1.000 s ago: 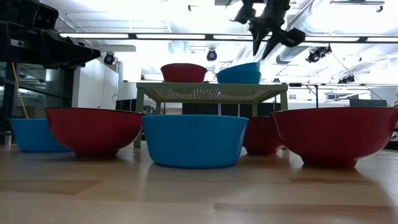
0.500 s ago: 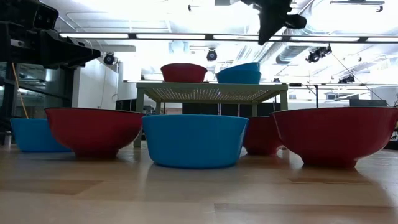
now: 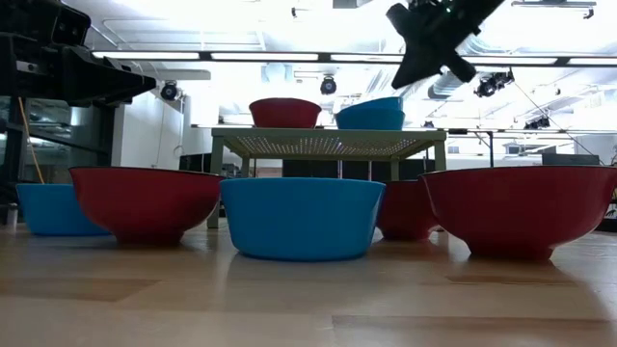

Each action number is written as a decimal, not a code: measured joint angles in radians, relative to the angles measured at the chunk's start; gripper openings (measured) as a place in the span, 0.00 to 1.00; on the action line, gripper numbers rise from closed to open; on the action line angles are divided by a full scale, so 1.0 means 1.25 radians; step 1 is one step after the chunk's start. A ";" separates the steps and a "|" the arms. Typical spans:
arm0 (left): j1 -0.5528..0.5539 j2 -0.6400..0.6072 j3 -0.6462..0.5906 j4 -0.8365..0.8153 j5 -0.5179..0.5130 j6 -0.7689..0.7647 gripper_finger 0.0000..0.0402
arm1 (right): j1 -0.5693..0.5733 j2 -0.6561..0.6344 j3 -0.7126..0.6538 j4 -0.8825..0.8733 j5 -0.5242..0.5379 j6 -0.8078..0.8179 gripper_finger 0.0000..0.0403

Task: Pick & Place Mini bowls
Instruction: Stack the light blue bowl on the light blue bowl on the shelf, then stack the red patterned bowl on the red patterned bowl on the shelf

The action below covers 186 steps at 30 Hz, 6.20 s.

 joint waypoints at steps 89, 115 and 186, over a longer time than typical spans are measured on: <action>0.000 0.000 0.000 0.000 0.000 0.000 0.31 | 0.507 0.387 0.085 -0.375 -0.426 0.794 0.34; 0.000 0.000 0.000 0.000 0.000 0.000 0.31 | 0.488 0.421 0.085 -0.353 -0.427 0.789 0.16; 0.000 0.000 0.000 0.000 0.000 0.000 0.31 | 0.149 0.257 0.434 -0.529 -0.410 0.357 0.00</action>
